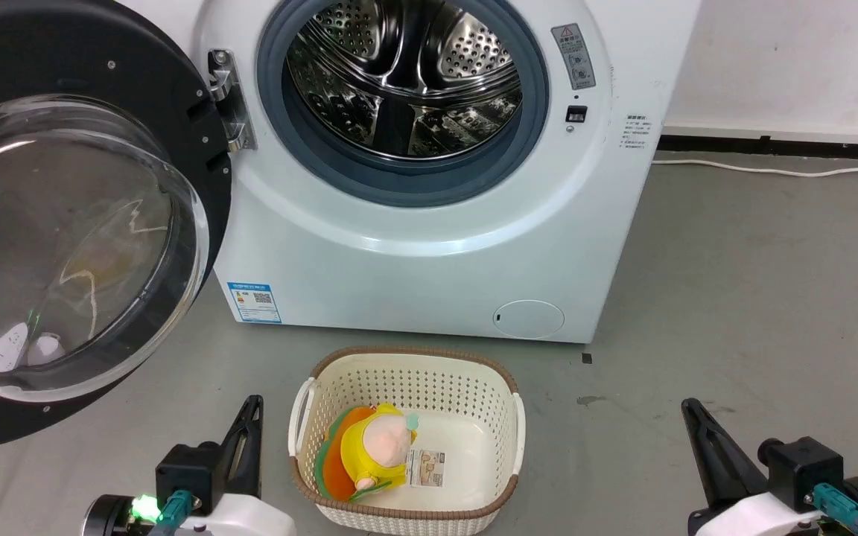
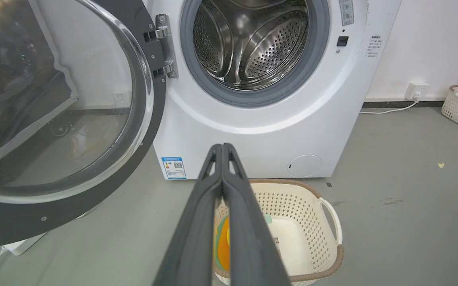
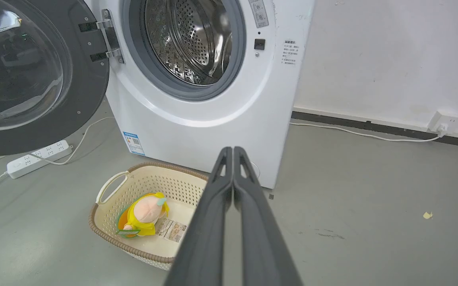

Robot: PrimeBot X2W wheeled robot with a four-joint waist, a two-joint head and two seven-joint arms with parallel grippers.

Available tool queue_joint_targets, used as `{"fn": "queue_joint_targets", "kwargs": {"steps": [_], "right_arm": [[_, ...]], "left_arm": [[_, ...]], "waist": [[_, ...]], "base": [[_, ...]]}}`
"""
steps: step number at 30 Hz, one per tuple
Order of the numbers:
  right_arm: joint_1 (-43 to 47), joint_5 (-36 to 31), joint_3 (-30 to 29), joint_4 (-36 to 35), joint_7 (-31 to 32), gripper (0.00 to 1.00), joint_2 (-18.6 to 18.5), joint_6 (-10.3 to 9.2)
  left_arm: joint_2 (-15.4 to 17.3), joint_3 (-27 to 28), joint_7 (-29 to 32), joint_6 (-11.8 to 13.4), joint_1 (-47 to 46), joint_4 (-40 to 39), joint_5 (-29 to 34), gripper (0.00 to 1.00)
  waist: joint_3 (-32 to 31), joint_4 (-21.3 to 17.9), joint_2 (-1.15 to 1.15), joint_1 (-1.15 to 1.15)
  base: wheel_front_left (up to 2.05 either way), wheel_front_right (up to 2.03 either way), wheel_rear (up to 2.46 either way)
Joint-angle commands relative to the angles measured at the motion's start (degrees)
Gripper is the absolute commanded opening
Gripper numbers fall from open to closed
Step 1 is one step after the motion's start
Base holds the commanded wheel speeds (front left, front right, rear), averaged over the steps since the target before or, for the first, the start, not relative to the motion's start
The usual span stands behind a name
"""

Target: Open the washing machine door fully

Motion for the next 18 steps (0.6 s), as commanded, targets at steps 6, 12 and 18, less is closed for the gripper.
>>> {"fn": "queue_joint_targets", "kwargs": {"steps": [6, 12, 18], "right_arm": [[-1.28, -0.87, 0.21, -0.94, 1.13, 0.0, 0.16, 0.04], [-1.62, -1.26, 0.3, -1.41, 1.84, 0.0, 0.17, 0.05], [-1.95, -1.65, 0.39, -1.88, 2.54, 0.0, 0.18, 0.05]], "left_arm": [[-0.39, 0.74, 1.1, 0.32, -1.16, -0.93, 0.76, 0.0], [-0.66, 1.13, 1.8, 0.39, -1.34, -1.39, 1.16, 0.0], [-0.93, 1.53, 2.5, 0.46, -1.53, -1.85, 1.56, 0.0]], "waist": [[0.22, -0.13, 0.0, 0.0], [0.41, -0.24, 0.0, 0.0], [0.6, -0.35, 0.0, 0.0]], "base": [[0.0, 0.0, 0.0], [0.0, 0.0, 0.0], [0.0, 0.0, 0.0]]}}
